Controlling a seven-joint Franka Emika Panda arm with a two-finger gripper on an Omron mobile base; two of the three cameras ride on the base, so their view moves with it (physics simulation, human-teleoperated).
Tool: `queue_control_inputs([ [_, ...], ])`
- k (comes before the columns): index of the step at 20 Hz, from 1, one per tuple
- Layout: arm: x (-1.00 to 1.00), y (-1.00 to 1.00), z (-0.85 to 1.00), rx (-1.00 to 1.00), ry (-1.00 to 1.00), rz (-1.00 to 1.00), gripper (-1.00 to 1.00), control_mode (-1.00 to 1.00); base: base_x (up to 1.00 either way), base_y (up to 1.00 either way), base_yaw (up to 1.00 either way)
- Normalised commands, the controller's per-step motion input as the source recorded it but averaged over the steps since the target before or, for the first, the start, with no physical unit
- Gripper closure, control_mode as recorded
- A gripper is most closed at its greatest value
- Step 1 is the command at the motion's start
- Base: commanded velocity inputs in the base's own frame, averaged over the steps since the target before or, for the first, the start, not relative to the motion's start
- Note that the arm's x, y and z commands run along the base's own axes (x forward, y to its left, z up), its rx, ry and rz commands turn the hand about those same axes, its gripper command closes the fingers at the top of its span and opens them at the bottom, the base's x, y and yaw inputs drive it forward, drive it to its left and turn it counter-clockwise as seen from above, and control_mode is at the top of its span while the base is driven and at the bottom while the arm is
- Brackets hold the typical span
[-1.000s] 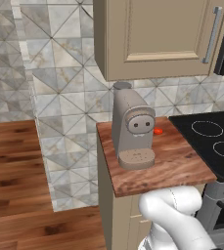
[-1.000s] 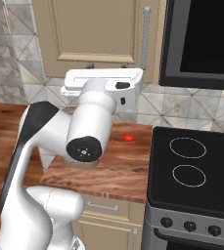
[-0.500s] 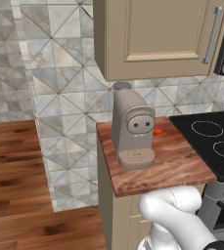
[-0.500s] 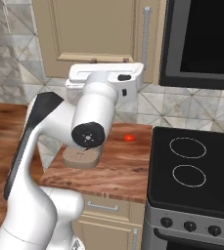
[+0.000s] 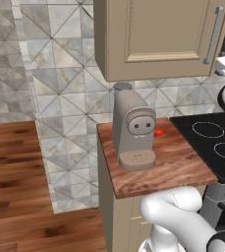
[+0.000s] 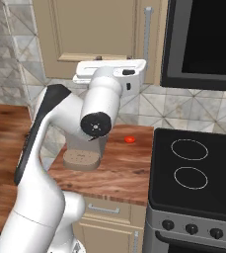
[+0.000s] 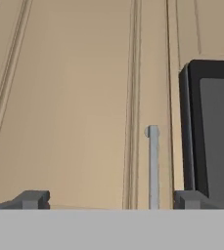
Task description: Pick the spray and sponge from the cabinet and place them on the counter.
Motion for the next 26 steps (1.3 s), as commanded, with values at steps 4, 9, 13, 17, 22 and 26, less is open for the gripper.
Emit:
queue_control_inputs([
  [4, 0.33, -0.08, -0.09, -0.03, 0.00, -0.01, -1.00, -1.00, 0.00, 0.00, 0.00],
  [9, 0.28, -0.15, -0.04, -0.04, 0.00, -0.02, -1.00, -1.00, 0.00, 0.00, 0.00],
  [13, 0.29, -0.15, 0.00, -0.03, 0.00, -0.02, -1.00, -1.00, 0.00, 0.00, 0.00],
  [17, 0.32, -0.07, 0.00, -0.02, 0.00, -0.01, -1.00, -1.00, 0.00, 0.00, 0.00],
  [22, 0.33, -0.01, 0.00, 0.00, 0.00, 0.00, -1.00, -1.00, 0.00, 0.00, 0.00],
  [26, 0.29, -0.04, 0.00, 0.00, 0.00, 0.00, -1.00, -1.00, 0.00, 0.00, 0.00],
])
